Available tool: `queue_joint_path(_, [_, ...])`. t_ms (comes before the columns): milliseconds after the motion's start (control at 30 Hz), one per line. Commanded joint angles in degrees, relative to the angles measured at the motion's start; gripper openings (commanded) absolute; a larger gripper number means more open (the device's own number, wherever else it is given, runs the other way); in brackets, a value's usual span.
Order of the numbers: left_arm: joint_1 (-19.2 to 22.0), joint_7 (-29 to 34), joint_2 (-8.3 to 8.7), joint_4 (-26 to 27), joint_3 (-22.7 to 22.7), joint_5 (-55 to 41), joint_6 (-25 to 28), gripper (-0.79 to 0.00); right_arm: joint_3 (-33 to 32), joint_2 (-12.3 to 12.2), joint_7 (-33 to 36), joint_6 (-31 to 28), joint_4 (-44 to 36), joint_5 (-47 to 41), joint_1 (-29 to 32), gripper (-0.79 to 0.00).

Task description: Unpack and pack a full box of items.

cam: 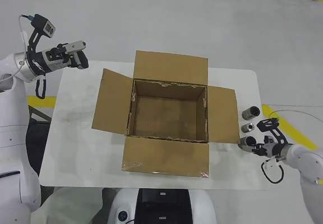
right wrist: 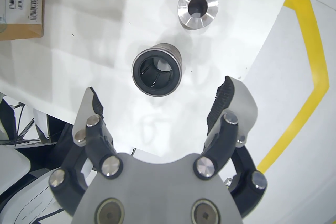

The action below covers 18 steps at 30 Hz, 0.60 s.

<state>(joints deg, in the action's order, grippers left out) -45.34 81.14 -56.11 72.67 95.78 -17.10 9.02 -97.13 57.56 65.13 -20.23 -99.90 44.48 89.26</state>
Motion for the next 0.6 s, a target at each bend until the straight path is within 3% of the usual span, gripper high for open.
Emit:
queue_joint_path(0, [0.0, 0.0, 0.00, 0.0, 0.0, 0.0, 0.0, 0.000, 0.9, 0.0, -0.2, 0.1, 0.8, 0.3, -0.8, -0.003])
queue_joint_path(367, [0.0, 0.0, 0.00, 0.0, 0.0, 0.0, 0.0, 0.000, 5.1, -0.2, -1.4, 0.1, 6.4, 1.6, -4.9, -0.028])
queue_joint_path(467, [0.0, 0.0, 0.00, 0.0, 0.0, 0.0, 0.0, 0.000, 5.6, -0.3, -1.8, 0.1, 7.0, 1.6, -5.4, -0.086])
queue_joint_path(567, [0.0, 0.0, 0.00, 0.0, 0.0, 0.0, 0.0, 0.000, 6.0, -0.4, -2.1, 0.0, 7.4, 1.5, -5.7, -0.215])
